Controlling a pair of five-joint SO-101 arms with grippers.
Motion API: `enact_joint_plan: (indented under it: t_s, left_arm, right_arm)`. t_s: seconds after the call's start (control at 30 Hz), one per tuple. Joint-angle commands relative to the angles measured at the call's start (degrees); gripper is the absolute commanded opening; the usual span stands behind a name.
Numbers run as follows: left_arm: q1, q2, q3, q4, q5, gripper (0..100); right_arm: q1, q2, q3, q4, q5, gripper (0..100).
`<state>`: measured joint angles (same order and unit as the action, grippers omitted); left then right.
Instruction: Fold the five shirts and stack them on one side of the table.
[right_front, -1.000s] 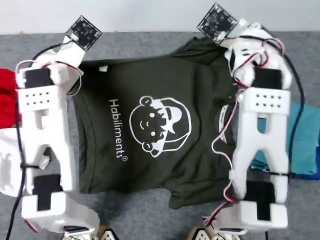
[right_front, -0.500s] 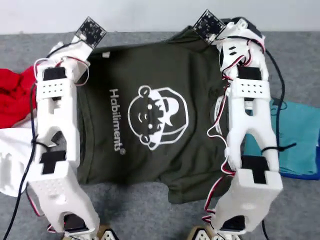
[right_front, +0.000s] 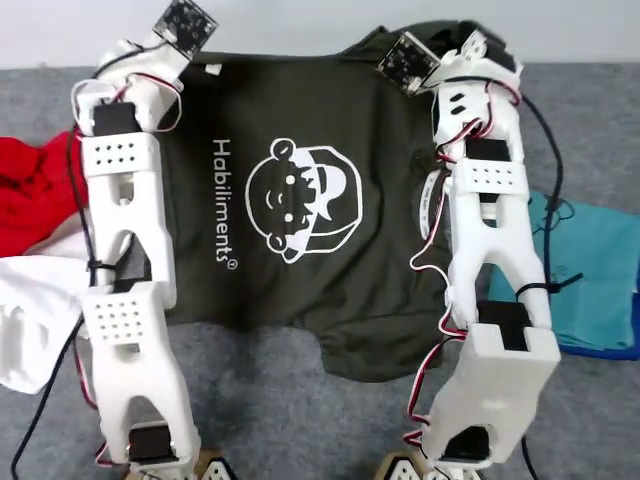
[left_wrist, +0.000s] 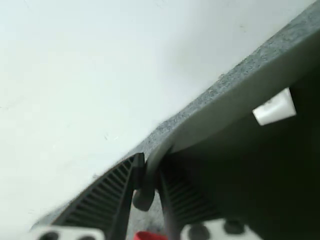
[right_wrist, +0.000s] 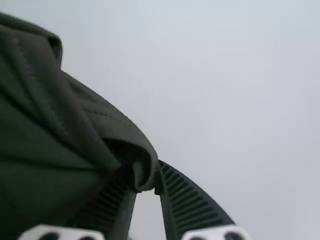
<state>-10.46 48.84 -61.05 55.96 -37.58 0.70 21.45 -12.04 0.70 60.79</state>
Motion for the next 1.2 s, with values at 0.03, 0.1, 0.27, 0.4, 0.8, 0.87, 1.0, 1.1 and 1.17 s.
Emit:
enact_joint_plan:
  t_s: [0.03,0.1,0.27,0.4,0.8,0.87,1.0,1.1,1.17]
  left_arm:
    - [0.18,2.46,-11.74,1.67,-0.53,1]
    - [0.18,3.69,-15.25,1.67,-0.53,1]
    - [0.09,4.84,-20.0,3.16,-0.53,1]
    - [0.18,4.75,-20.44,5.01,-0.53,1]
    - [0.7,4.92,-28.88,23.65,-0.53,1]
    - [0.7,4.92,-29.85,29.1,-0.53,1]
    - [0.7,4.92,-30.81,39.56,-0.53,1]
    - [0.7,5.01,-30.64,44.84,-0.44,1]
    - [-0.26,5.01,-29.76,44.66,-0.35,1]
  right_arm:
    - [-0.04,-0.4,-5.1,-1.8,0.53,1.0]
    - [-0.31,1.01,-8.79,-1.8,0.53,1.0]
    - [-1.1,5.85,-17.76,-1.71,0.53,1.0]
    - [-1.71,8.31,-21.27,-1.71,0.53,1.0]
    - [-1.8,1.27,-21.19,24.22,0.35,1.0]
    - [-1.63,-0.4,-21.19,32.22,0.26,1.0]
    - [-1.45,-3.91,-21.19,47.69,0.26,1.0]
    - [-1.45,-6.73,-21.19,57.98,0.26,1.0]
    - [-1.45,-8.31,-21.19,63.87,0.26,1.0]
